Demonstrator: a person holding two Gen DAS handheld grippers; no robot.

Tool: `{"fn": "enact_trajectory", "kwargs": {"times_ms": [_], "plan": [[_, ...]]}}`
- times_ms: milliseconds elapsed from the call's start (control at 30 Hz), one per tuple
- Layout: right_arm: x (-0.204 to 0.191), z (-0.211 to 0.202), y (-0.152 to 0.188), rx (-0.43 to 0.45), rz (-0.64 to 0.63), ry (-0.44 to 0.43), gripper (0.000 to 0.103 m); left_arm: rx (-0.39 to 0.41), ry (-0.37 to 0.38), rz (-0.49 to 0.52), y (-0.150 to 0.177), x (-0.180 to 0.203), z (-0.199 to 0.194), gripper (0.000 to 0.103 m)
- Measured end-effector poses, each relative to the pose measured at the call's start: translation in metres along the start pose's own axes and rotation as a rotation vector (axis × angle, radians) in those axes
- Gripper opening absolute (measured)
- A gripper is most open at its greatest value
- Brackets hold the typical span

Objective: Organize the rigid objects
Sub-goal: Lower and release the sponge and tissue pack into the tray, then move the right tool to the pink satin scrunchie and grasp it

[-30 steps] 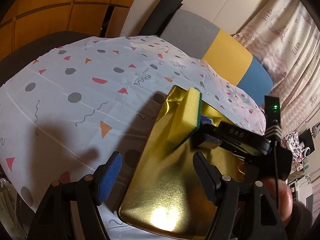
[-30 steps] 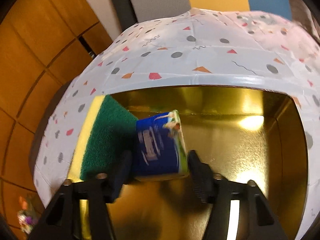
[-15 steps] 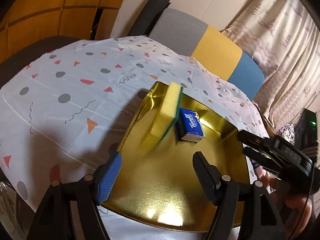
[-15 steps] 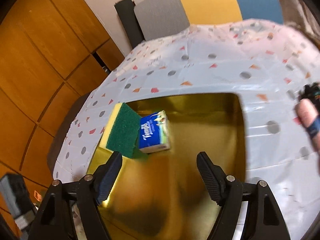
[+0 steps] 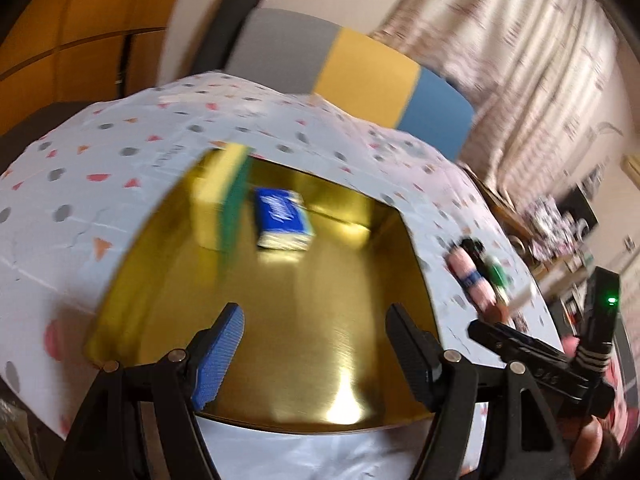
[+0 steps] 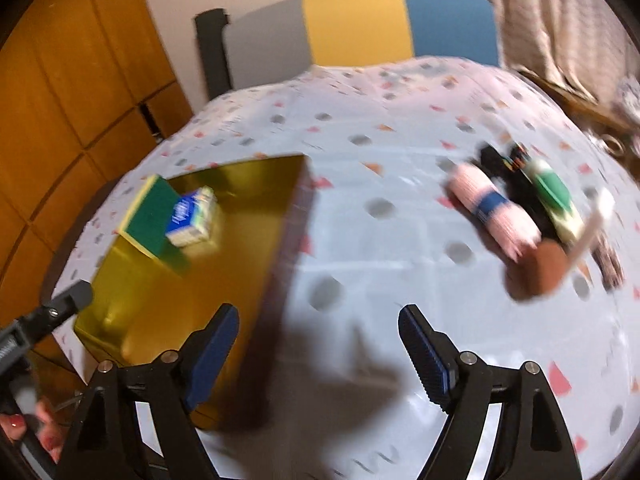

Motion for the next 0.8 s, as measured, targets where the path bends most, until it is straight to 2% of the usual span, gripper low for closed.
{"fn": "enact_trajectory", "kwargs": {"times_ms": [200,400,633,800], "plan": [[0.048,-0.005,0.026,-0.010,0.082,0.056,0.083,-0.050,0.067,0.129,0.011,0.054,0.014,0.074],[0.105,-0.010,0.047,0.004,0.200,0.117,0.083,-0.088,0.103,0.233,0.022,0.097,0.024,0.074],[0.169,-0.021,0.066,0.046,0.332,0.192,0.083,-0.124,0.120,0.282,0.029,0.124,0.033,0.074],[0.213,-0.032,0.062,0.096,0.368,0.275,0.083,-0.150,0.122,0.305,0.033,0.141,0.043,0.074]]}}
Point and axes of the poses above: each gripper's, at about its wrist camera, not at the fingertips, and z roughly the way its jaws point, x to its right, y to its underside, the point moved 3 cm from there along z, roughly the way its jaws point, and after that the axes turned 6 degrees about -x, right-handed, at the moved point
